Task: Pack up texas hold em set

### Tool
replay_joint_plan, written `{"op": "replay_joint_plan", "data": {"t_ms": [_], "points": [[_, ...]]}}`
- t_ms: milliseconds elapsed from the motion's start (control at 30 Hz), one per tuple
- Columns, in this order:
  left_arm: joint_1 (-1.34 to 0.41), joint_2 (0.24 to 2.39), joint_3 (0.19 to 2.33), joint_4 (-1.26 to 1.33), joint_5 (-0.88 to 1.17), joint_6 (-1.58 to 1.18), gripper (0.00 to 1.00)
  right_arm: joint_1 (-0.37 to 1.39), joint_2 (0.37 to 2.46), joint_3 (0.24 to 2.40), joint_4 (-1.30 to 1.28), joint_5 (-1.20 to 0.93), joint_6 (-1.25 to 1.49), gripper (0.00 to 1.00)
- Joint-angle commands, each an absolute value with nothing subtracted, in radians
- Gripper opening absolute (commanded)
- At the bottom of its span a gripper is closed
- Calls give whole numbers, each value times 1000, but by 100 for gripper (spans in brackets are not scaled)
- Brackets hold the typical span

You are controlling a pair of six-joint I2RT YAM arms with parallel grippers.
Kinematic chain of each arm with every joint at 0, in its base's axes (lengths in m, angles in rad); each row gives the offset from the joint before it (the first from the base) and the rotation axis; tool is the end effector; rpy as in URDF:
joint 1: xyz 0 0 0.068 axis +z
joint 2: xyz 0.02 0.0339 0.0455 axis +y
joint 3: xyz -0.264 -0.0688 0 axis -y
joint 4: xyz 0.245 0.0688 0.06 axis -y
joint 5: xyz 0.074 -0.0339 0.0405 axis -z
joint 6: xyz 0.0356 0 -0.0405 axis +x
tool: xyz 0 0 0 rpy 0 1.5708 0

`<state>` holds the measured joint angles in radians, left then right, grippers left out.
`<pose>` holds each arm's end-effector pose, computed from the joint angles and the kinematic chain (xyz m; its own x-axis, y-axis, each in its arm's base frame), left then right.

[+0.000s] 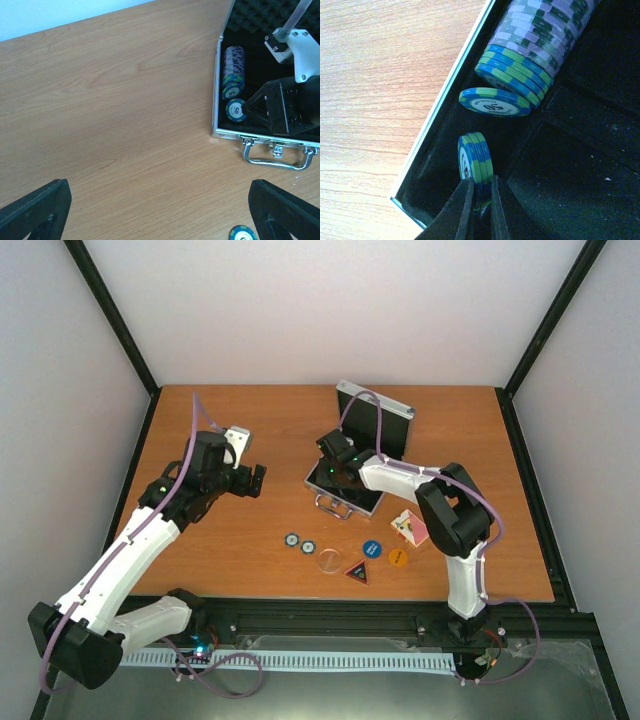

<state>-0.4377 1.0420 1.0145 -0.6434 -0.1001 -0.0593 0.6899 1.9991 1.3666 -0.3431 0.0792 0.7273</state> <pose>0.1999 -0.0896 0.3267 -0.5829 0.2077 -0.7856 0.3169 0.9483 0.0156 0.3289 0.2678 0.1666 -0.8762 0.1363 -0.4624 -0.0237 0.9458 0.3238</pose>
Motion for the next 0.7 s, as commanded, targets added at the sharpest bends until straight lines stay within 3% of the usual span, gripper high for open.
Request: {"op": "replay_joint_plan", "data": {"t_ms": [0,667], "points": [[-434,1028,1017,-620,-89,-71,100,694,1952,1353,-357,137,664,3],[-434,1029,1012,-616,-81,-80,100,695,2008,1397,-329,173,345,3]]}}
